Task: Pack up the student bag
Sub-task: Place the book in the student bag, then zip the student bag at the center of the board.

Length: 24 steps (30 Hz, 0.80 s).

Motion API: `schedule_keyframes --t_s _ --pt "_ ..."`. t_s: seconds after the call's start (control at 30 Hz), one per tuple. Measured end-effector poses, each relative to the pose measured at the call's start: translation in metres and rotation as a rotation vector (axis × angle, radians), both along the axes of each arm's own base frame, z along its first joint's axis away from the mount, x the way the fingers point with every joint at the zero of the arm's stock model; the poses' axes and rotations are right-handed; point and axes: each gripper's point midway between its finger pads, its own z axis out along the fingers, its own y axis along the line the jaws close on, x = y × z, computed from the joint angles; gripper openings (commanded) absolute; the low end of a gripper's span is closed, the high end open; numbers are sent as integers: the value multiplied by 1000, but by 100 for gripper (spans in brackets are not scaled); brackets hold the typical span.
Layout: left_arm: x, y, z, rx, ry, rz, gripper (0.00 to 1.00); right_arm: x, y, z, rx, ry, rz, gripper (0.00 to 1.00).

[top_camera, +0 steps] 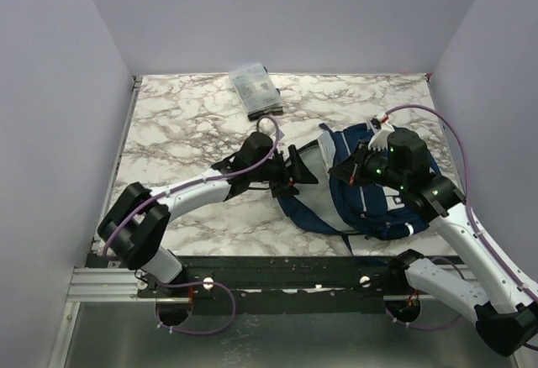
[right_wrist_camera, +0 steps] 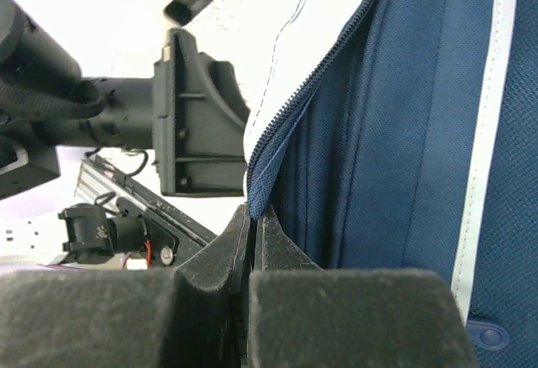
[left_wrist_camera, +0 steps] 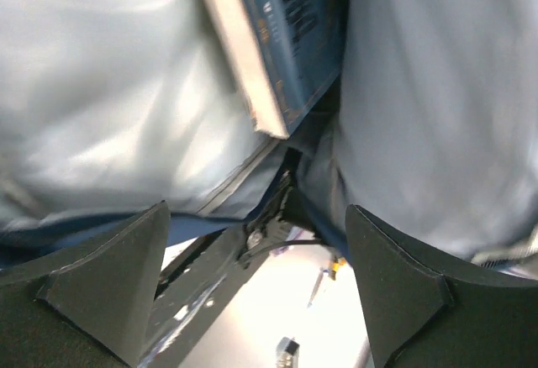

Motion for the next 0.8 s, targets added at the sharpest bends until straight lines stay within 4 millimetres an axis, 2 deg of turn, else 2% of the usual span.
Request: schedule_keyframes --t_s 0.07,0.17,0.27,0.37,0.43,0.53,0.57,0.6,0.63,0.7,0.8 --pt "-10 20 -7 21 -19 2 89 0 -2 -3 -17 -1 -6 1" --pt "-17 44 -5 46 -65 20 98 -1 -5 -6 -40 1 -4 1" --pt "-8 70 7 99 -160 76 97 -3 -6 -14 -55 8 5 7" --pt "10 88 12 147 -212 114 93 -10 -4 -36 -59 60 25 15" --pt "21 93 6 177 -212 122 89 -20 1 -63 -40 125 56 25" --pt "33 90 -17 233 -174 105 75 -47 3 -125 -39 311 95 38" --pt "35 88 -30 256 -144 88 70 -58 0 -147 -55 388 101 42" --pt "36 86 -39 269 -128 76 68 -64 -1 -157 -61 433 100 46" --pt "34 84 -48 278 -108 56 66 -66 -1 -159 -64 452 98 49" --pt "32 82 -62 296 -76 39 58 -61 0 -148 -64 433 92 53" --pt "25 77 -67 298 -66 7 49 -26 3 -102 -75 293 38 55"
